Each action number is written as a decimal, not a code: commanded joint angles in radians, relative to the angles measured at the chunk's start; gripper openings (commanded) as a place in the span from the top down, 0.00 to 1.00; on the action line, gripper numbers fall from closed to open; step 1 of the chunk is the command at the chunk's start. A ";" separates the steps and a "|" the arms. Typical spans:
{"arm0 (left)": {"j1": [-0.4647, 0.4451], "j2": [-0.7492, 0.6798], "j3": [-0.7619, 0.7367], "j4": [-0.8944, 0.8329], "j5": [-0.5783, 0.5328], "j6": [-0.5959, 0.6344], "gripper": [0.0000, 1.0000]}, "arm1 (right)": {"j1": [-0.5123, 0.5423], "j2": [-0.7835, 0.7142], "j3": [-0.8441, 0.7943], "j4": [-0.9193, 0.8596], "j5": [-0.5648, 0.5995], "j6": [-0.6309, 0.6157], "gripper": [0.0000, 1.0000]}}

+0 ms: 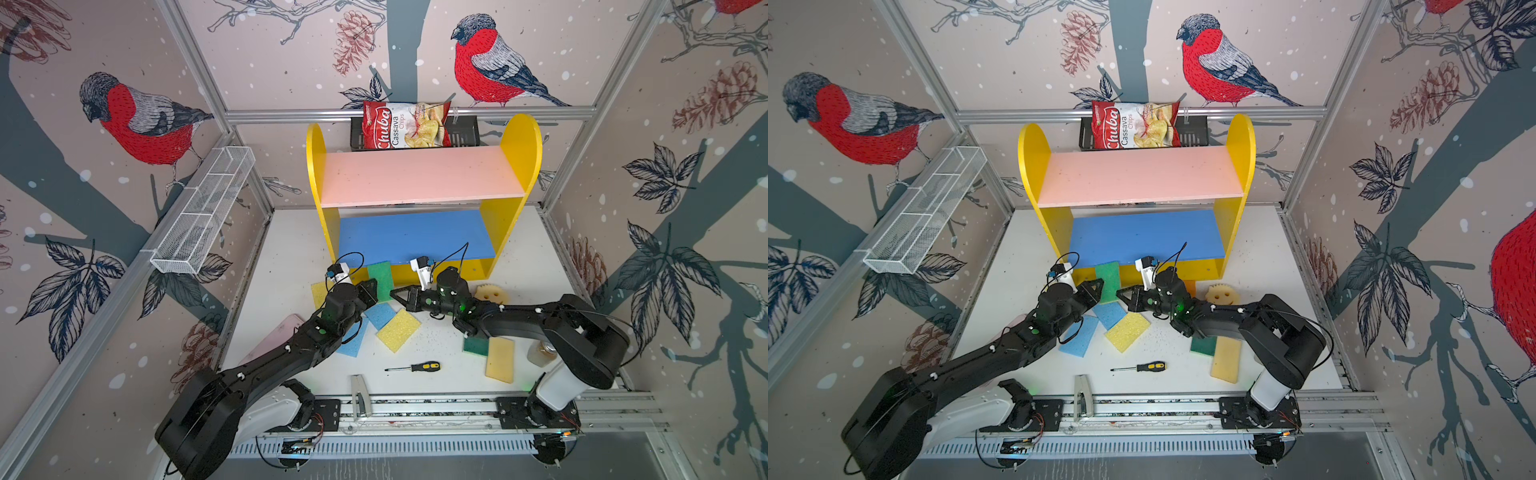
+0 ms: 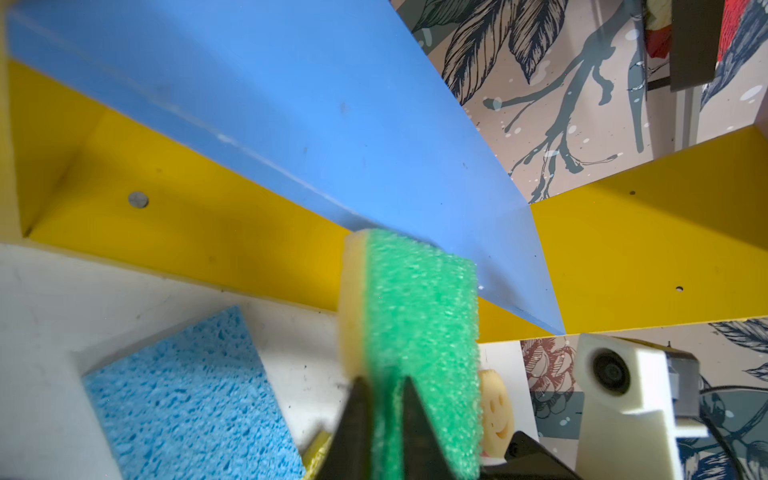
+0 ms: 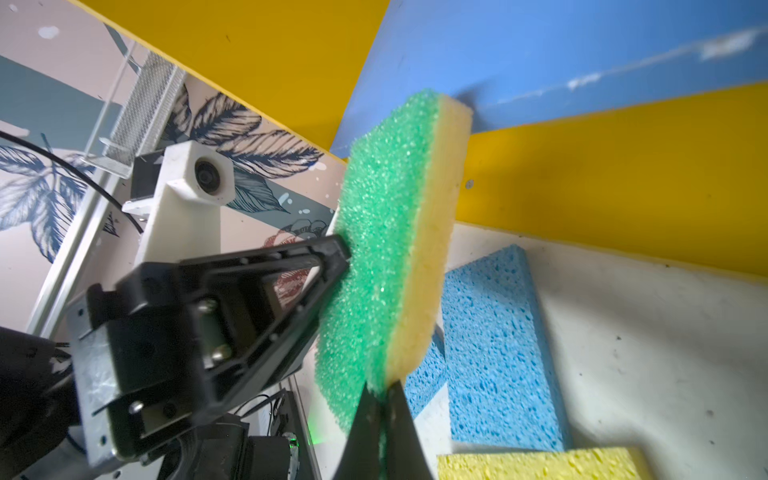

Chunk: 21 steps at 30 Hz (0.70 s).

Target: Place and organize the cleaning sponges onto the shelf

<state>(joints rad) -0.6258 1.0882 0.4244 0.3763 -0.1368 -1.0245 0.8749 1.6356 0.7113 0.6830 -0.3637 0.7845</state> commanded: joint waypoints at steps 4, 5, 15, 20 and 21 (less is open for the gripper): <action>0.001 -0.052 -0.019 -0.100 -0.095 -0.024 0.41 | 0.024 0.025 0.022 -0.113 0.055 -0.073 1.00; 0.001 -0.067 -0.023 -0.121 -0.112 -0.029 0.41 | 0.026 0.030 0.019 -0.118 0.055 -0.074 1.00; 0.001 -0.221 -0.081 -0.235 -0.278 -0.084 0.40 | 0.027 0.111 0.079 -0.121 0.102 -0.080 1.00; 0.001 -0.216 -0.084 -0.236 -0.282 -0.088 0.40 | 0.029 0.158 0.076 0.000 0.207 -0.011 1.00; 0.001 -0.210 -0.087 -0.231 -0.278 -0.090 0.40 | 0.032 0.173 0.086 0.016 0.227 -0.004 1.00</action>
<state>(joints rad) -0.6258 0.8719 0.3435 0.1497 -0.3943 -1.1023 0.9024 1.7859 0.7826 0.6090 -0.2195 0.7406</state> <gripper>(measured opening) 0.602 0.055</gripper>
